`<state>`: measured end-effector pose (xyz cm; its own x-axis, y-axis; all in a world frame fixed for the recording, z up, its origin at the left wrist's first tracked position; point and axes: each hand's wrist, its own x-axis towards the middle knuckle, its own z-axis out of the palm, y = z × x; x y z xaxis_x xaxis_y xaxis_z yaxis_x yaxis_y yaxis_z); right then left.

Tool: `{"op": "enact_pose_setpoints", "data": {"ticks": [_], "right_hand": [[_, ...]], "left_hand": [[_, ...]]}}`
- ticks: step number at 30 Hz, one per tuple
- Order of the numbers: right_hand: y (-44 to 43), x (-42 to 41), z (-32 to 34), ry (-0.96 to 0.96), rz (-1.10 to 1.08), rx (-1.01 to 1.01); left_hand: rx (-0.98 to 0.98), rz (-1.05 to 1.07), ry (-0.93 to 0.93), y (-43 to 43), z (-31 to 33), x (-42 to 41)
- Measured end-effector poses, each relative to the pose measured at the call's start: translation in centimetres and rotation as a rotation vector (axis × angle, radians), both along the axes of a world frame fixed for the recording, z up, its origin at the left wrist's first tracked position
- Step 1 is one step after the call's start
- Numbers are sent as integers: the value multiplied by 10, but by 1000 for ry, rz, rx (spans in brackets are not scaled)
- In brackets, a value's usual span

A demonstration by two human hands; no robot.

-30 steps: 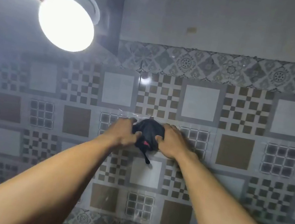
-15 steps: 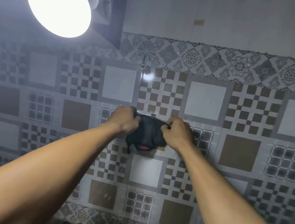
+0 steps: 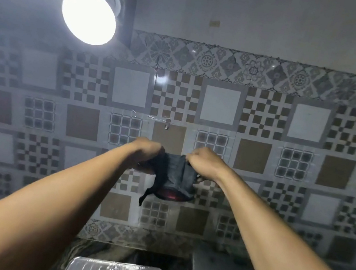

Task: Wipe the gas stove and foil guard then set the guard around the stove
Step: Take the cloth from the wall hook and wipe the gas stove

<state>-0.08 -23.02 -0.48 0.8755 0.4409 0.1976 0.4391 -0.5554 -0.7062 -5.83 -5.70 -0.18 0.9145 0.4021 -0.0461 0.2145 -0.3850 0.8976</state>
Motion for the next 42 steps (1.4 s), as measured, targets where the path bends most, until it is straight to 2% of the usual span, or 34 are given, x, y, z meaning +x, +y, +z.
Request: {"op": "enact_pose_setpoints", "data": {"ticks": [3,6,10,14,17,20,22,25,28,32,34,35,38,40,42], "right_hand": [[-18,-17,-9,100,76,-1],[-40,-24,-21,119,92,-52],[-79,-15,-31,62,-38,-79],[-101,-10,-32,114,-157,-51],[-117,-11,-31,205,-128,24],[-138,-5,-30,353,-23,134],[-152,2,-34,256,5,70],[-173,12,-47,108,43,-70],[-186,18,-67,120,115,-108],[-184,27,-98,122,218,-208],[-184,35,-111,112,236,-250],[-184,41,-117,92,244,-258],[-179,54,-132,-30,261,-215],[-172,62,-141,-81,280,-131],[-169,65,-151,-92,328,-102]], "left_hand": [[-45,-30,21,-24,-4,-9],[-9,-7,15,-44,-5,-13],[36,-22,58,-65,-10,-18],[53,-64,156,-93,-13,-25],[-67,-82,207,-123,-15,-24],[-301,-145,200,-151,-15,-19],[-414,-184,225,-166,-19,-15],[-409,-227,271,-189,-37,-12],[-331,-108,222,-218,-66,-18],[-288,197,-57,-252,-128,-19],[-148,346,-120,-259,-159,-24],[16,360,-111,-260,-172,-29],[506,163,-46,-267,-206,-44],[683,-18,4,-271,-226,-46],[778,-136,126,-270,-244,-45]]}}
